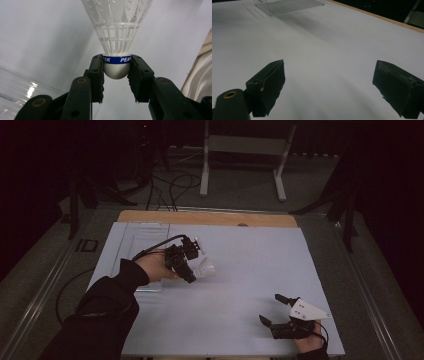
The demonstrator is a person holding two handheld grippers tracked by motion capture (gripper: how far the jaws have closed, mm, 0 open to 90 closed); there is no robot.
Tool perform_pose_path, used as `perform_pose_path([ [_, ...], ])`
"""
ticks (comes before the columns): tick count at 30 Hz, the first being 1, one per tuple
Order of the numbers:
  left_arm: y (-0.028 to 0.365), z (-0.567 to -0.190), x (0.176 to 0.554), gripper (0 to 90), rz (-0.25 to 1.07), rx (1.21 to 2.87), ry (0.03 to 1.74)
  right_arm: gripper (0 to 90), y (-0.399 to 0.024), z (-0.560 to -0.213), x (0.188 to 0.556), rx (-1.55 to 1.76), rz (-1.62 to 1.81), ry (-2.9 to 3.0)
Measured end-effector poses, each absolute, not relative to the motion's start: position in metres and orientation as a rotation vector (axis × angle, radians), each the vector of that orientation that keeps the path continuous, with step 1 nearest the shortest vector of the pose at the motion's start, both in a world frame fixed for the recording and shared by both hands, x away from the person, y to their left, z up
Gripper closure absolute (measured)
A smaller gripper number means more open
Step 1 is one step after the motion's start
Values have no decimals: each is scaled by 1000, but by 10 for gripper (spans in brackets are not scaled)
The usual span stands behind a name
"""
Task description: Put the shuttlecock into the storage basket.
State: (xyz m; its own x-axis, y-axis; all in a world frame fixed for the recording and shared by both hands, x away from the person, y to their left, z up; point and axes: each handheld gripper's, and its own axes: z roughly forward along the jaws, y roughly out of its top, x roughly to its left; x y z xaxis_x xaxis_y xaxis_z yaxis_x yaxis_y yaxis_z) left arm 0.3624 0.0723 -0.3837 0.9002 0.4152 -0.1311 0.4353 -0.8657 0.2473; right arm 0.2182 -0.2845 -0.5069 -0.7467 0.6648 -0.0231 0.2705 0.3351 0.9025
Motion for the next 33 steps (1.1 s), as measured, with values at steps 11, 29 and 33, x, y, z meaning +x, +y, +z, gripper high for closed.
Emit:
perform_pose_path([
  [11,85,-372,360,664,-103,2779,649,104,-285,-506,218,821,1401,2203],
  [29,106,-350,357,664,-95,2750,674,104,-285,-504,217,808,1407,2196],
  [33,110,-346,357,664,-87,2741,684,104,-285,-504,217,810,1413,2194],
])
